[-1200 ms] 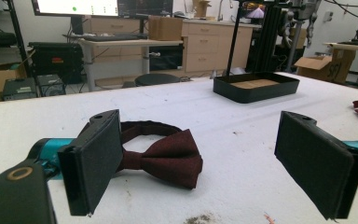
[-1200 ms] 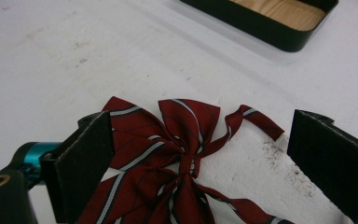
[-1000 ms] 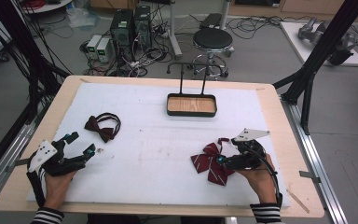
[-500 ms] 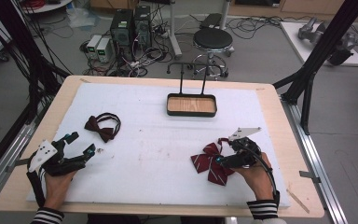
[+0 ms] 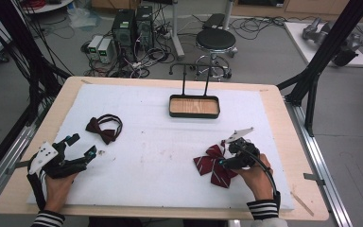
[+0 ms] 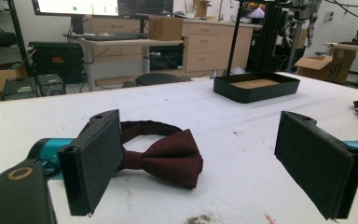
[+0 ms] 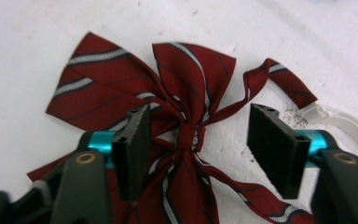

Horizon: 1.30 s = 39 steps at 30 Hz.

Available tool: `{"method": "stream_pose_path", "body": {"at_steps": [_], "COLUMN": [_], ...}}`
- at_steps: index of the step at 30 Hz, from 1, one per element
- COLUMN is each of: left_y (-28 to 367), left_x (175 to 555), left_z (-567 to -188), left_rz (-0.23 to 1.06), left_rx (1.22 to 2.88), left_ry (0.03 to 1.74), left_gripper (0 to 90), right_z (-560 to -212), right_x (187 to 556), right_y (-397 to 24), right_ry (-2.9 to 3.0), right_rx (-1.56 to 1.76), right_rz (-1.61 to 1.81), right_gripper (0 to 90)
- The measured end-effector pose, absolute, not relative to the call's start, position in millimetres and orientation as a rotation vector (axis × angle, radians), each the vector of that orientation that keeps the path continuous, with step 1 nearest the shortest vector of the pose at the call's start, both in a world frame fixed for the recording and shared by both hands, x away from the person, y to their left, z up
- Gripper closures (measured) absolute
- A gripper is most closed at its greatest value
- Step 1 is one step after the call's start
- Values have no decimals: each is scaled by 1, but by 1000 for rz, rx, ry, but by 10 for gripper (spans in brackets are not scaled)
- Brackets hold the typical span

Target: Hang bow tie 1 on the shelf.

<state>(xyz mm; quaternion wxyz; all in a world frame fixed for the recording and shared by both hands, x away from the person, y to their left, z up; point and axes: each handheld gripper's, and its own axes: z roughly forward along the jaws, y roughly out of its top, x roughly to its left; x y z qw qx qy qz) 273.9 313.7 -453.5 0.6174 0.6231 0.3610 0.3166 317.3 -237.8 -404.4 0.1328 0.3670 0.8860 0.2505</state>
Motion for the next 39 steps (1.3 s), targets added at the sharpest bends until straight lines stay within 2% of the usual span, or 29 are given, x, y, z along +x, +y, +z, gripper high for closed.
{"method": "stream_pose_path", "body": {"at_steps": [6, 19, 33, 39], "left_y": [314, 314, 314, 314], "left_x": [274, 274, 274, 274], "left_z": [-454, -453, -453, -453], "left_rz": [728, 728, 729, 729], "left_rx": [1433, 1434, 1435, 1435], "left_ry": [833, 834, 833, 833], "left_gripper": [155, 155, 155, 155], "right_z": [-407, -413, -417, -417], "right_x": [320, 323, 325, 325], "right_y": [-233, -231, -229, -230], "right_ry": [2598, 2646, 2683, 2661], "right_rx": [1061, 1084, 1148, 1223], "right_rz": [678, 592, 596, 613], "right_gripper": [490, 553, 742, 763]}}
